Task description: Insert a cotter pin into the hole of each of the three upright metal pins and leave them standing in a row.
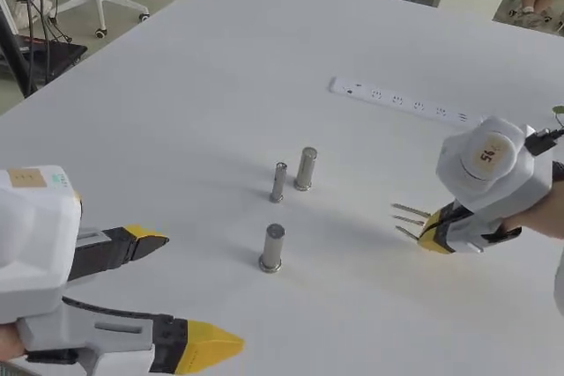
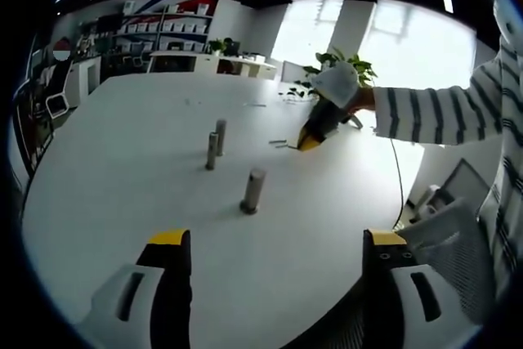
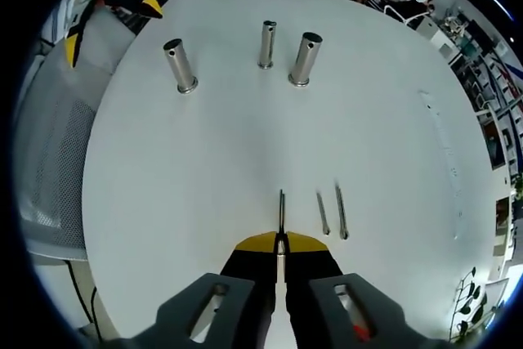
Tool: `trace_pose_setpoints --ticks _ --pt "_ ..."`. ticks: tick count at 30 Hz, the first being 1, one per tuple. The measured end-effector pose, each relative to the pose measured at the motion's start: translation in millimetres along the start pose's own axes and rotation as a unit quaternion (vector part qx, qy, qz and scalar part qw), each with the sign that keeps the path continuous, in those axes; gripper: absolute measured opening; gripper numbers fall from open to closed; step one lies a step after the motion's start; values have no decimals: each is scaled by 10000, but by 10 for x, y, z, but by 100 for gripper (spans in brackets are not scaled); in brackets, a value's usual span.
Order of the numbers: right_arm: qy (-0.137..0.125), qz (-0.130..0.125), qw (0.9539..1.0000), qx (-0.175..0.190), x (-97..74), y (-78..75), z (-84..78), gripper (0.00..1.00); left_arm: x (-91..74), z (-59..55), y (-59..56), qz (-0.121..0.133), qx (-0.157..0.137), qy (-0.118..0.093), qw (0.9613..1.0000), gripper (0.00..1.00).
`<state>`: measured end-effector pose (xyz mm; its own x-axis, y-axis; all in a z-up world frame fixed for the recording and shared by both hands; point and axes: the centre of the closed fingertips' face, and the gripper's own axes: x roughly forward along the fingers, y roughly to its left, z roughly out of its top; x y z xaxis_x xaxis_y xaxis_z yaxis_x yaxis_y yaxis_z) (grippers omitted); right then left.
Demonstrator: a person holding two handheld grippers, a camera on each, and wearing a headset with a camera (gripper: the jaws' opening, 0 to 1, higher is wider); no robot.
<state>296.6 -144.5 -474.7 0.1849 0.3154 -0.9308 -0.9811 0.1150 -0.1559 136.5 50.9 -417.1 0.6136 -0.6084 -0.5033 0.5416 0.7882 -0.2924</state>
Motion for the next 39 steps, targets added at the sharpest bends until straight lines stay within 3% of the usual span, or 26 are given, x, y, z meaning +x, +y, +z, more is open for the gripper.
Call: trace_pose_setpoints --ticks 8,15,24,33,39 --pt "-371 -492 9977 -288 -227 13 177 0 28 137 10 -42 -207 -214 9995 79" --pt "-798 -932 9923 -178 -400 43 327 0 88 271 -8 -148 -212 -313 9992 75" --pt "-1214 -1543 9805 -19 -628 130 442 0 163 449 -69 -360 -197 -448 9982 69" --pt "-1599 -1887 9689 -8 -775 379 585 0 299 616 -188 -641 -1 -417 9971 64" --pt "-1842 -2026 9618 60 -856 521 675 0 377 757 -276 -858 69 -529 9949 52"
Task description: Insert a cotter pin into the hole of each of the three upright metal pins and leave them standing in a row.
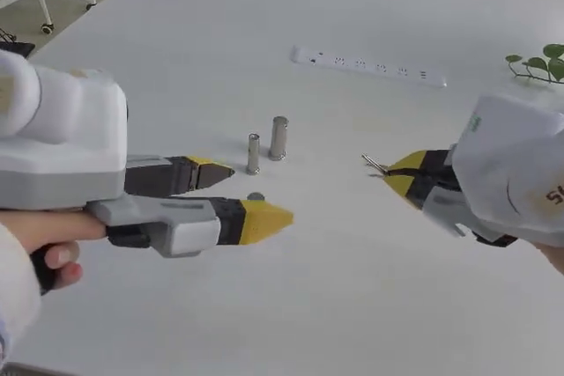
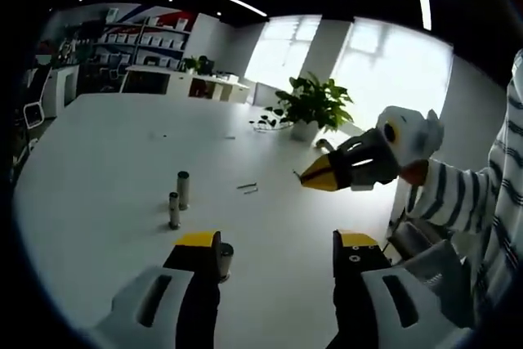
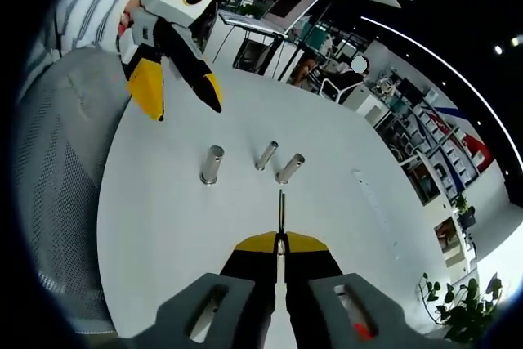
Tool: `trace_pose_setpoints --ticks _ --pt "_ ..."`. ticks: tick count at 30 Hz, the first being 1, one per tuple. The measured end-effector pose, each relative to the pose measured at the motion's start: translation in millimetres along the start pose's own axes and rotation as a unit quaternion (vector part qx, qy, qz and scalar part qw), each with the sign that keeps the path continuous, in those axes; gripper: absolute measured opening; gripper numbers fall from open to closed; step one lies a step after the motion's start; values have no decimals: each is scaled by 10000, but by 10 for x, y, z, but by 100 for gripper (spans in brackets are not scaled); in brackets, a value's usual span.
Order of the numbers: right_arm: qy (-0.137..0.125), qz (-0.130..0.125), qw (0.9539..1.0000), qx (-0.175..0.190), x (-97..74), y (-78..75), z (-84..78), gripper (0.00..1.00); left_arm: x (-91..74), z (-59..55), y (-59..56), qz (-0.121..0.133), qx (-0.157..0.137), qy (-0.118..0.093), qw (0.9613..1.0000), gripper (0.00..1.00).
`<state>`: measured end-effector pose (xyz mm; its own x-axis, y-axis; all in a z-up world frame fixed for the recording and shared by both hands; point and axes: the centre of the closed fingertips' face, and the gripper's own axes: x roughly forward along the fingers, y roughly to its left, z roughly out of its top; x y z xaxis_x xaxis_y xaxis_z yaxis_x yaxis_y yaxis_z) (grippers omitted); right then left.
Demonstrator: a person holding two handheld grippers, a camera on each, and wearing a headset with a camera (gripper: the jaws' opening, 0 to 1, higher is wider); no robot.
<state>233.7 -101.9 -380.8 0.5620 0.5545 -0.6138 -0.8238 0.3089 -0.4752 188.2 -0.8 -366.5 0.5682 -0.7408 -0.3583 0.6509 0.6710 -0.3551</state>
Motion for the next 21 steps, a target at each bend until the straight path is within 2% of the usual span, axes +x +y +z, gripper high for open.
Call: trace_pose_setpoints --ticks 4,6,11,16,21 --pt "-152 -19 9999 -51 -57 123 100 0 65 41 -49 -130 -30 -2 9999 49" --pt "-311 56 9995 22 -68 214 170 0 94 42 -84 -236 -109 26 9997 46" --pt "-363 149 9992 -91 -49 386 221 0 147 52 -149 -362 -108 17 9993 40" --pt "-358 283 9989 -131 7 536 226 0 215 -44 -204 -463 -18 212 9987 34" --pt "-374 309 9986 -207 8 600 270 0 258 -98 -258 -581 -24 318 9978 28"
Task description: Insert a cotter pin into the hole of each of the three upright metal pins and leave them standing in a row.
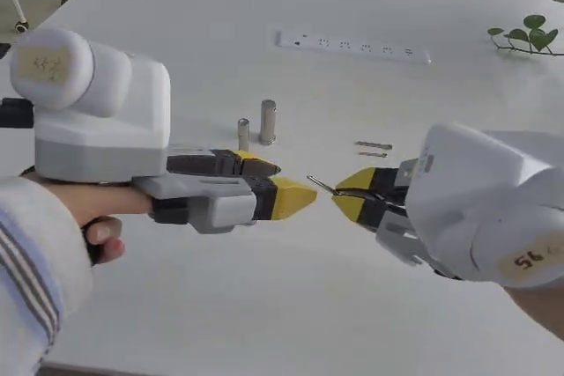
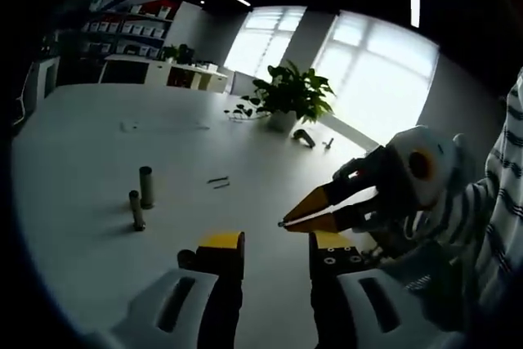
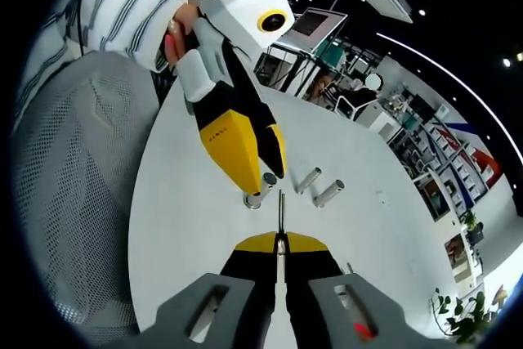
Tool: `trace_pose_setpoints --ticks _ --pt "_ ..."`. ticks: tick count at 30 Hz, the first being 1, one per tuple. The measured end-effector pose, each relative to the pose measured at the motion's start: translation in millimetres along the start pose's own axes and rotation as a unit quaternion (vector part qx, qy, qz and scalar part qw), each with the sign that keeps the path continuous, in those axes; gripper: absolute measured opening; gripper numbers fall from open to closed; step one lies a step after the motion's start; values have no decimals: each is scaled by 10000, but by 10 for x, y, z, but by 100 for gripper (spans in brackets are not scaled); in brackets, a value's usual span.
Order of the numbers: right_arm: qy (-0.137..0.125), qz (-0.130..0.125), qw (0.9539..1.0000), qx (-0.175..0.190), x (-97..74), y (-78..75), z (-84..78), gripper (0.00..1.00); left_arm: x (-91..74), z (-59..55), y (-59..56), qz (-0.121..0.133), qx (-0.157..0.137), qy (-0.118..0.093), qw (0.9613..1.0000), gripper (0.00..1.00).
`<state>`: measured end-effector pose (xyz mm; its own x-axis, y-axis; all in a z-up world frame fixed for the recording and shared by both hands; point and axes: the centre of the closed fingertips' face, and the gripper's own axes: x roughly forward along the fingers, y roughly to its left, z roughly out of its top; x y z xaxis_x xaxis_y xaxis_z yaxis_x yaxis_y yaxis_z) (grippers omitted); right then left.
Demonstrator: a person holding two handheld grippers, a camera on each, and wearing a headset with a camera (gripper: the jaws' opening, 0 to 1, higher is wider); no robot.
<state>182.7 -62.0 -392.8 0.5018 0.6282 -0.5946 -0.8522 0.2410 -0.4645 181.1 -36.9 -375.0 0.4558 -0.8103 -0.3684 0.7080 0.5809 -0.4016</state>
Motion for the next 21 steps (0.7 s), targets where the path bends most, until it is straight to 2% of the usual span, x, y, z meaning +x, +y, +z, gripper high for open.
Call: trace_pose_setpoints --ticks 7,13,17,21 --pt "-10 35 9999 -108 6 84 51 0 48 -12 -30 -104 -57 30 9999 21" --pt "4 55 9999 -152 12 142 62 0 69 -53 -46 -179 -66 137 9997 15" --pt "12 52 9998 -197 13 157 72 0 80 -82 -73 -254 -93 194 9994 8" --pt "25 30 9996 -266 15 152 83 0 95 -123 -96 -308 -69 285 9991 5"
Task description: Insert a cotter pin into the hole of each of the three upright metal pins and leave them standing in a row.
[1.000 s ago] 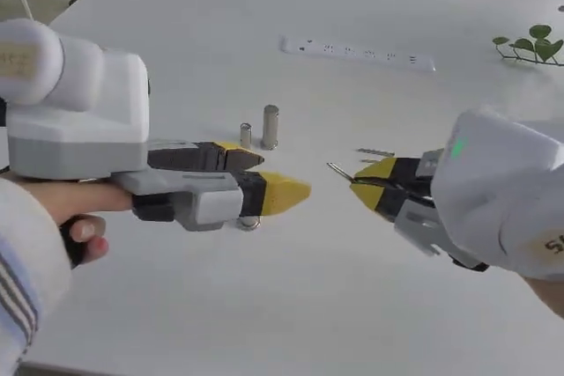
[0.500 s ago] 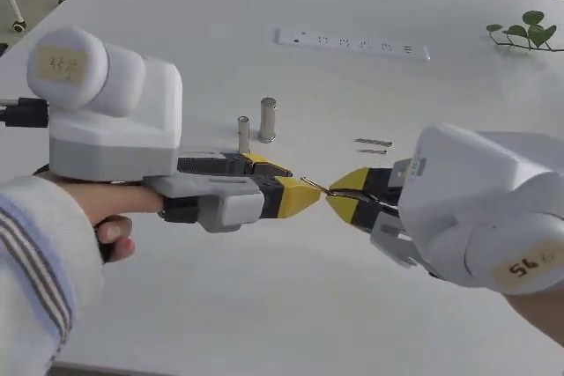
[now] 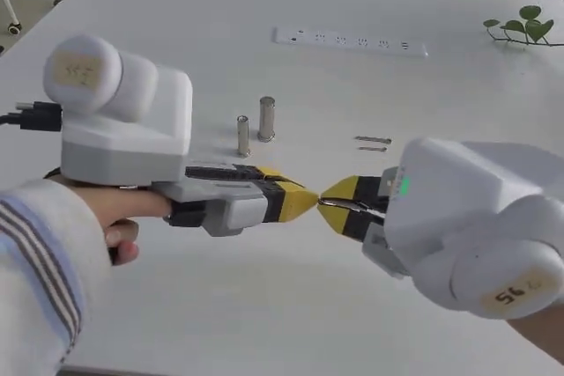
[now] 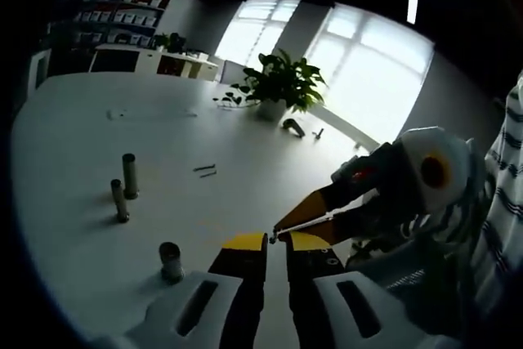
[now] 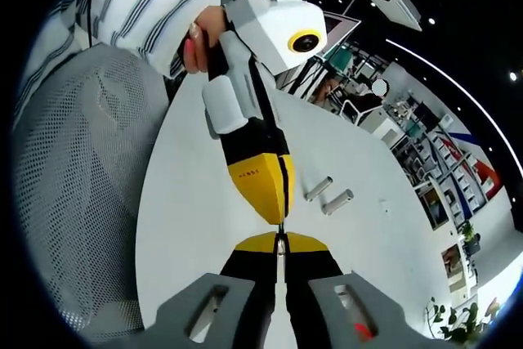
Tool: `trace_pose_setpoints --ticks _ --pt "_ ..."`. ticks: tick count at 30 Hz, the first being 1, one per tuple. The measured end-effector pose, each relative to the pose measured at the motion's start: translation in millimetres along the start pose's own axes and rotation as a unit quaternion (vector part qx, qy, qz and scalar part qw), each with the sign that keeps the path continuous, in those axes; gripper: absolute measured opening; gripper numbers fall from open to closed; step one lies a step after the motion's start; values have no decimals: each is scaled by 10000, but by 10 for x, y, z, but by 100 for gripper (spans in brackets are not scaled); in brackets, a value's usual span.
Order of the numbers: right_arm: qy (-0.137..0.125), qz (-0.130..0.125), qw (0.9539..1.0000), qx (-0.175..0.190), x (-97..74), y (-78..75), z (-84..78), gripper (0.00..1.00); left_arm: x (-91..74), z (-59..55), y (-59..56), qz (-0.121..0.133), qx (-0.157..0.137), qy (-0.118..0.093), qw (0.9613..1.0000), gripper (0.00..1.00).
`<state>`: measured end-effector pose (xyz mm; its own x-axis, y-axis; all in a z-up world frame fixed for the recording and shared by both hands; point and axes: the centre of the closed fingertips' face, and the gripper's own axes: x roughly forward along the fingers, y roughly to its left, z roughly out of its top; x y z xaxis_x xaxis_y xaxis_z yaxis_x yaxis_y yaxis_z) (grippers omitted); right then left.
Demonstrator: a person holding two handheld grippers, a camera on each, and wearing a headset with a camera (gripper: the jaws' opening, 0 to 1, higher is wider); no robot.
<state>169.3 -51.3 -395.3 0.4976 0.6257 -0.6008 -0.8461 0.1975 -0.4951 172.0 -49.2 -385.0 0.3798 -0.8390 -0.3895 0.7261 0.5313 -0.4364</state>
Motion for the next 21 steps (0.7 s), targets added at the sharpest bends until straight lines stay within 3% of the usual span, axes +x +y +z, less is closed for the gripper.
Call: trace_pose_setpoints --ticks 21 --pt "-11 126 9998 -149 -8 64 31 0 8 -78 -27 -17 -10 177 9998 0"
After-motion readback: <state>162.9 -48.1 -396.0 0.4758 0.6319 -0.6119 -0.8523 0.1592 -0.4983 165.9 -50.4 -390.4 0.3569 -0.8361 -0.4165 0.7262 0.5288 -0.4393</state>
